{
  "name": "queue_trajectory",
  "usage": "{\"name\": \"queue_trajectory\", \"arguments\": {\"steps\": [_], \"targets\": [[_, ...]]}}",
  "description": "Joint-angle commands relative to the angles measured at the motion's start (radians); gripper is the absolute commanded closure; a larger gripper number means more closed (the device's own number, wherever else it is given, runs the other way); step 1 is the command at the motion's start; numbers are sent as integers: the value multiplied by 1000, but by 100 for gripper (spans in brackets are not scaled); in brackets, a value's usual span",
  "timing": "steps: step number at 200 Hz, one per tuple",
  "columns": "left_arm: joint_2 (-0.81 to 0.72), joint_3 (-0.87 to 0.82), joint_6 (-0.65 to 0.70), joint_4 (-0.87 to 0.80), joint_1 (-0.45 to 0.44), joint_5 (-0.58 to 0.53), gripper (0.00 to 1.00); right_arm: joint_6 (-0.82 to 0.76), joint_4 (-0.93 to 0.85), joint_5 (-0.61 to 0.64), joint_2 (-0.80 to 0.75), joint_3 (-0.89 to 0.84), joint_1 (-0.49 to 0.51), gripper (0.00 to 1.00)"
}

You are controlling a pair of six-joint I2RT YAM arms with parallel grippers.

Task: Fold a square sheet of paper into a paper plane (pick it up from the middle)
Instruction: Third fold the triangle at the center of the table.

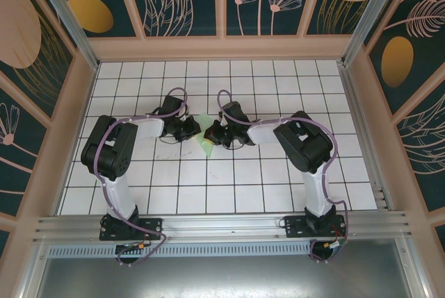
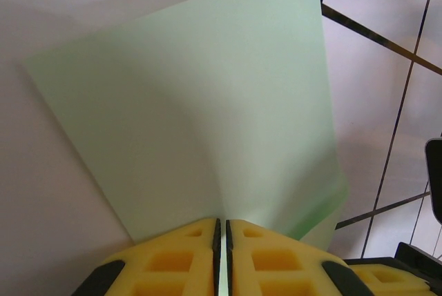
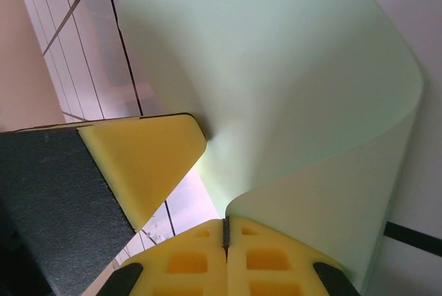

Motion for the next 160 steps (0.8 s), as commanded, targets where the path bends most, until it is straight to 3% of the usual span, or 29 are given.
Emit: {"name": "queue_trajectory", "arguments": {"steps": [1, 160], "targets": [[15, -1, 14, -3, -1, 12, 86, -6, 11, -12, 25, 29, 10, 100], [21, 0, 10, -8, -1, 11, 88, -45, -49, 1, 50, 59, 9, 100]]}}
